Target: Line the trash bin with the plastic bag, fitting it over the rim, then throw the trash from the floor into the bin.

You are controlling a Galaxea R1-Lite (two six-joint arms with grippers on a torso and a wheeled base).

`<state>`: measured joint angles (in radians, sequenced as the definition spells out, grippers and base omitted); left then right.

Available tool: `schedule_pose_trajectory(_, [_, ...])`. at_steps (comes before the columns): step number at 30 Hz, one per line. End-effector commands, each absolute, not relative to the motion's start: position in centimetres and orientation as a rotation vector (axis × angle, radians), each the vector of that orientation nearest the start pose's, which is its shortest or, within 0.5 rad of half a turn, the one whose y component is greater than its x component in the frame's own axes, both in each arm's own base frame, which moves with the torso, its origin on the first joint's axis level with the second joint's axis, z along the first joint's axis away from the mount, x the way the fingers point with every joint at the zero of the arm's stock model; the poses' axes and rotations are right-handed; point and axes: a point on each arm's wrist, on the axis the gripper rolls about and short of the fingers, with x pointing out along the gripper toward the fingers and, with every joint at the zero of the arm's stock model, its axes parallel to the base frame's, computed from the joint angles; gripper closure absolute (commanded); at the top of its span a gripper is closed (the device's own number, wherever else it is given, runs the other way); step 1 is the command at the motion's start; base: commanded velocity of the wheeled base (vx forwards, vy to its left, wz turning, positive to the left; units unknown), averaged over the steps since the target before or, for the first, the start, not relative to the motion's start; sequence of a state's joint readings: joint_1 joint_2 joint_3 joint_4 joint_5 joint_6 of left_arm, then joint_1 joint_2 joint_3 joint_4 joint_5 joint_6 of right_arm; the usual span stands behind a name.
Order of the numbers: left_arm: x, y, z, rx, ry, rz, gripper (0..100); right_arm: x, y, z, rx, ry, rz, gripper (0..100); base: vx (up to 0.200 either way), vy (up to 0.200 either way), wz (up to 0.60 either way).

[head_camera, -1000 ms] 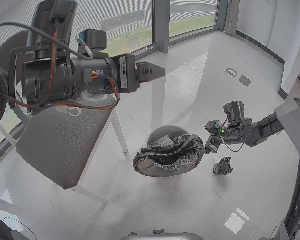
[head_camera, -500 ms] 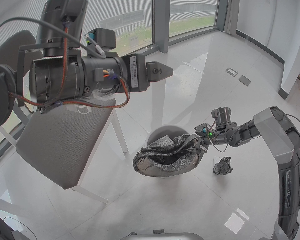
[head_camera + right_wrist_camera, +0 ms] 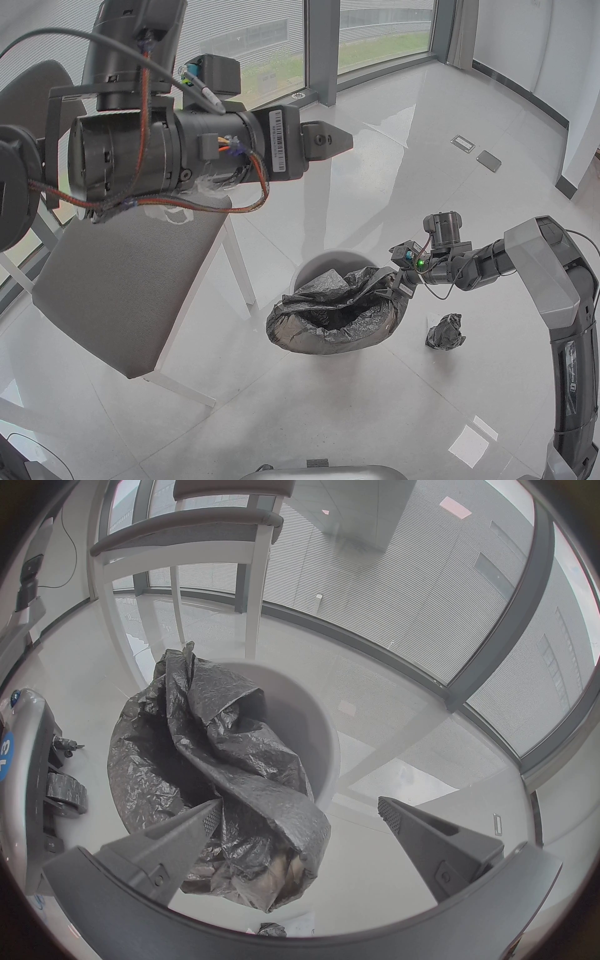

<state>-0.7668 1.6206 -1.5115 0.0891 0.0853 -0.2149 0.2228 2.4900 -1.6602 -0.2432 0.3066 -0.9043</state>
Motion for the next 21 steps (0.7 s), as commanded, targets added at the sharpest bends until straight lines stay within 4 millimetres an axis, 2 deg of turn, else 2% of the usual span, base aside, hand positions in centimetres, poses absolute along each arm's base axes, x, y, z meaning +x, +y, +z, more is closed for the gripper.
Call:
schedule_pose_trajectory(1, [21.53, -20.55, 33.47, -0.122, 0.259, -0.656, 0, 48.87, 11.83, 5.39, -0.833, 0.289, 0.732, 0, 0.0, 0.0, 0.0])
schedule_pose_trajectory(5, [21.55, -20.69, 33.42, -0.123, 0.258, -0.66, 0, 48.84, 11.77, 5.42, -0.829, 0.285, 0.742, 0, 0.0, 0.0, 0.0])
schedule_pose_trajectory(6, [21.45, -20.79, 33.45, -0.123, 0.255, -0.665, 0, 48.82, 11.77, 5.39, -0.826, 0.286, 0.748, 100, 0.0, 0.0, 0.0])
schedule_pose_trajectory(21, [21.38, -20.97, 33.44, -0.125, 0.252, -0.671, 0, 48.9, 11.65, 5.68, -0.806, 0.283, 0.743, 100, 0.0, 0.0, 0.0])
